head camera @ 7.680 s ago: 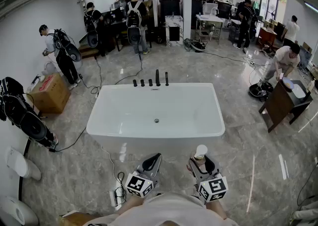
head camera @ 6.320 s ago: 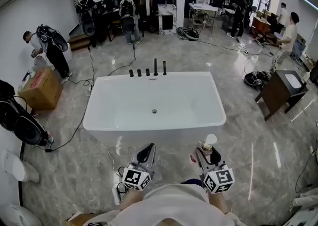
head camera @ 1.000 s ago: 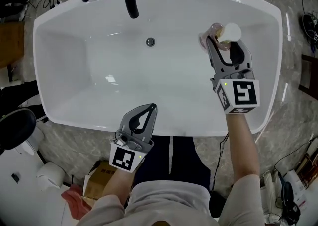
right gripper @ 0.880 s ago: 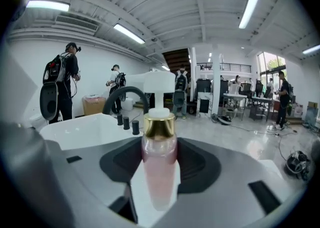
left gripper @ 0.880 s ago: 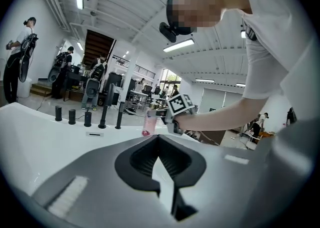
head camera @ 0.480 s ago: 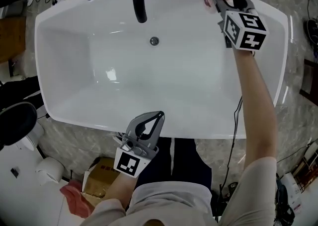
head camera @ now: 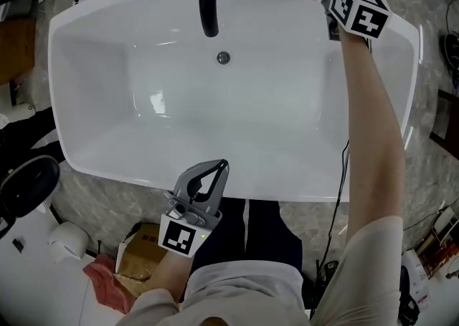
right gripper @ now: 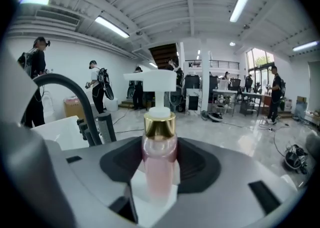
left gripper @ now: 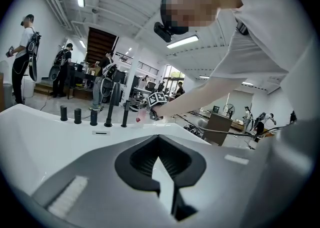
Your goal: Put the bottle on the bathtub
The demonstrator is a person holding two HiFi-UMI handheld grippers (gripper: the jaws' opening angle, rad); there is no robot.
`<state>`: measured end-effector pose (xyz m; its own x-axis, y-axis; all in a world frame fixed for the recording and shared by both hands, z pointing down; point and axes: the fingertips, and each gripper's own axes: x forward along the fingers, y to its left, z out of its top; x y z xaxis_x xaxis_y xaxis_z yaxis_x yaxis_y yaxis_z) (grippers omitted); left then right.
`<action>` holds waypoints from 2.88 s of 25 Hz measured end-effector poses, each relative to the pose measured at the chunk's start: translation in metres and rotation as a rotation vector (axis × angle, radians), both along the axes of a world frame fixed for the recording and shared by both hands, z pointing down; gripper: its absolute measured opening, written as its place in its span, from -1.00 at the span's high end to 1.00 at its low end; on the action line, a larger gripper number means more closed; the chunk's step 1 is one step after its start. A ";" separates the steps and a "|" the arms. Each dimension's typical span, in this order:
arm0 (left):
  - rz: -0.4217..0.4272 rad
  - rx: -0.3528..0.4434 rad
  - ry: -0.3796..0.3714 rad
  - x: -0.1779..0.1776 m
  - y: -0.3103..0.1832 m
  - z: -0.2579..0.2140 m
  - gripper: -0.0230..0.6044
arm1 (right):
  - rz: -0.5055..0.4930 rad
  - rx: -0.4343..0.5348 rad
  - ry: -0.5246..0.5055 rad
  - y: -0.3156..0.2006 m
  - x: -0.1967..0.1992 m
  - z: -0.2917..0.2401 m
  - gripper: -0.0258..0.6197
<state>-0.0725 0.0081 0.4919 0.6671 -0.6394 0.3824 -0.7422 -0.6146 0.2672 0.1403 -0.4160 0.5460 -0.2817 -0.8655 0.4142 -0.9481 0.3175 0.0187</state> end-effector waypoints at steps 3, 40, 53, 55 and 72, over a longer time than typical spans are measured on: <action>-0.010 -0.003 0.008 0.000 -0.002 0.001 0.90 | 0.009 0.013 0.006 0.003 0.000 0.000 0.27; -0.010 0.077 -0.046 0.011 -0.018 -0.012 0.90 | -0.202 -0.072 -0.142 0.360 -0.055 -0.039 -0.23; 0.026 0.087 -0.040 0.033 -0.012 -0.016 0.90 | -0.280 -0.169 -0.124 0.428 -0.054 -0.042 0.91; 0.030 0.086 -0.043 0.034 -0.010 -0.017 0.90 | -0.262 -0.157 -0.142 0.428 -0.053 -0.043 0.91; 0.051 0.181 -0.044 0.041 0.000 -0.078 0.90 | -0.270 -0.046 -0.214 0.437 -0.064 -0.103 0.91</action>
<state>-0.0316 0.0084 0.4135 0.6855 -0.6664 0.2934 -0.7175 -0.6867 0.1168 0.0766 0.0211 0.4426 -0.5829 -0.7297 0.3573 -0.8105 0.5535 -0.1918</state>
